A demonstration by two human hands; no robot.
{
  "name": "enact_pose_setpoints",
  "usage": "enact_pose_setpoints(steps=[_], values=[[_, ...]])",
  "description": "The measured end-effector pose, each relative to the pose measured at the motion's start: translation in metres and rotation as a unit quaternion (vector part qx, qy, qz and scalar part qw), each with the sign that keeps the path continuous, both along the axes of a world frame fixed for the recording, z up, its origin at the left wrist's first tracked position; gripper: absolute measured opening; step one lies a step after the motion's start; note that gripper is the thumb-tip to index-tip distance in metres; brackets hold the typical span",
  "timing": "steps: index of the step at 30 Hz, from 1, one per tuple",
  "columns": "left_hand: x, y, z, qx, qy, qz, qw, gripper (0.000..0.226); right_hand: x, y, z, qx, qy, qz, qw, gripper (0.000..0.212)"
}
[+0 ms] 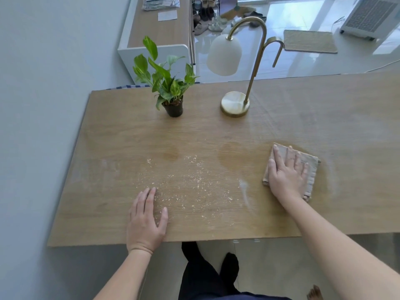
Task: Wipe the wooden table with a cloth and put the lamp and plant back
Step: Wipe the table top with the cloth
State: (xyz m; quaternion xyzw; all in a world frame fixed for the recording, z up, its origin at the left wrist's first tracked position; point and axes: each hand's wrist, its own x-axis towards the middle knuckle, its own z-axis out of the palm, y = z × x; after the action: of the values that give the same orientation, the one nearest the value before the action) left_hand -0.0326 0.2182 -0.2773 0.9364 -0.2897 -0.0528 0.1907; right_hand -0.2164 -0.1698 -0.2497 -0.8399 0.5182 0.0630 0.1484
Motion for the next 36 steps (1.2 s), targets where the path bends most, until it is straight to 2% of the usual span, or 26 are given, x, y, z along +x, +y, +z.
enact_pose_setpoints(steps=[2,4,6,8,10,12,14,16,17,19,22,24,26,29,31,33,36], values=[[-0.001,-0.001,0.0,0.002,0.005,0.005,1.0,0.071,0.022,0.015,0.002,0.007,0.0,0.026,1.0,0.058],[-0.001,0.0,0.001,0.004,0.008,0.008,1.0,0.071,0.015,0.039,0.005,0.008,-0.023,0.136,0.99,0.055],[-0.001,0.0,0.002,0.005,0.007,0.008,1.0,0.071,-0.021,0.062,0.006,0.013,-0.024,0.228,0.973,0.054],[-0.001,0.0,0.003,0.006,0.008,0.008,1.0,0.071,-0.067,0.057,0.008,0.008,-0.007,0.25,0.968,0.054],[-0.003,-0.002,0.002,0.008,0.01,0.009,1.0,0.071,-0.098,0.025,0.012,0.004,0.001,0.199,0.98,0.056],[-0.005,-0.002,0.001,0.005,0.009,0.009,1.0,0.071,-0.103,-0.008,0.013,-0.007,-0.003,0.103,0.995,0.059],[-0.004,-0.002,0.002,0.002,0.006,0.009,1.0,0.071,-0.083,-0.024,0.009,-0.008,-0.014,0.005,1.0,0.062],[-0.004,-0.002,0.003,0.005,0.004,0.008,1.0,0.071,-0.059,-0.019,0.006,-0.006,-0.006,-0.044,0.999,0.061],[-0.004,-0.002,0.003,0.008,0.005,0.008,1.0,0.071,-0.052,-0.012,0.005,-0.004,-0.005,-0.037,0.999,0.06],[-0.004,-0.002,0.002,0.011,0.007,0.009,1.0,0.071,-0.06,0.006,0.003,-0.002,-0.015,0.049,0.999,0.058],[-0.005,-0.002,0.002,0.013,0.006,0.005,1.0,0.071,-0.113,0.026,0.004,0.007,-0.007,0.164,0.986,0.056],[-0.003,-0.002,0.001,0.012,0.006,0.005,1.0,0.071,-0.142,0.017,0.006,0.005,-0.002,0.15,0.989,0.056],[-0.003,-0.001,0.001,0.011,0.005,0.003,1.0,0.07,-0.145,0.0,0.006,-0.005,-0.002,0.077,0.997,0.058],[-0.002,-0.001,0.0,0.01,0.0,0.0,1.0,0.07,-0.1,-0.018,0.001,-0.023,-0.012,-0.066,0.998,0.065],[-0.002,-0.001,0.0,0.007,0.001,0.0,1.0,0.07,-0.058,-0.018,-0.002,-0.023,-0.011,-0.125,0.992,0.065],[-0.002,-0.001,0.0,0.005,0.0,0.001,1.0,0.07,-0.023,-0.007,-0.002,-0.012,-0.01,-0.099,0.995,0.061],[-0.001,0.001,0.0,0.004,-0.001,-0.002,1.0,0.069,-0.003,0.032,-0.001,0.002,-0.017,0.046,0.999,0.057]])
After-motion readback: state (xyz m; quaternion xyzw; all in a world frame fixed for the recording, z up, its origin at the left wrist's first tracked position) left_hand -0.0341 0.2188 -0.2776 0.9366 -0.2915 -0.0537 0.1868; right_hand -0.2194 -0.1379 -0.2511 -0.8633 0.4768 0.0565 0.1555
